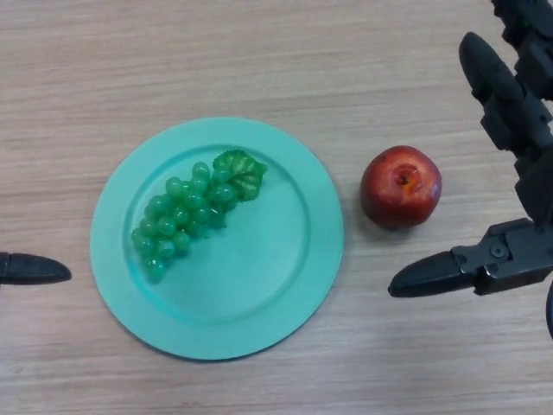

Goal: Pick up the green grapes and place it on the plate

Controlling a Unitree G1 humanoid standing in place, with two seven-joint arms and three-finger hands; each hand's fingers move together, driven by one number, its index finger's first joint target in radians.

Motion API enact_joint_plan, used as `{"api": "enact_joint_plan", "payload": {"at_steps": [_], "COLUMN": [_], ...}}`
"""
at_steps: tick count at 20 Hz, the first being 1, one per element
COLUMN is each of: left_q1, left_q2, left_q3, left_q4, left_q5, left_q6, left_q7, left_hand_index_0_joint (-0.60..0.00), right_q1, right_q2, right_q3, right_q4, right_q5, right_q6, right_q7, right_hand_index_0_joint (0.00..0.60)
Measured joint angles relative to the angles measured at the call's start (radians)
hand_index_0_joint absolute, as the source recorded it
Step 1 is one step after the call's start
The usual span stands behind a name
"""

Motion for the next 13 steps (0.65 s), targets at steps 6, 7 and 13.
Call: {"api": "enact_joint_plan", "payload": {"at_steps": [6,7,13], "left_q1": [0.013,0.014,0.021], "left_q2": [-0.012,-0.011,-0.011], "left_q3": [-0.035,-0.035,-0.03], "left_q4": [-0.113,-0.125,-0.197], "left_q5": [-0.095,-0.099,-0.189], "left_q6": [0.094,0.118,0.184], "left_q7": [0.053,0.059,0.084], "left_hand_index_0_joint": [0.0,0.0,0.0], "right_q1": [-0.061,-0.064,-0.085], "right_q2": [0.021,0.024,0.024], "right_q3": [0.019,0.019,0.021], "right_q4": [0.001,0.003,0.029], "right_q5": [-0.032,-0.032,-0.032], "right_q6": [0.016,0.017,0.053], "right_q7": [0.029,0.029,0.029], "right_hand_index_0_joint": [0.0,0.0,0.0]}}
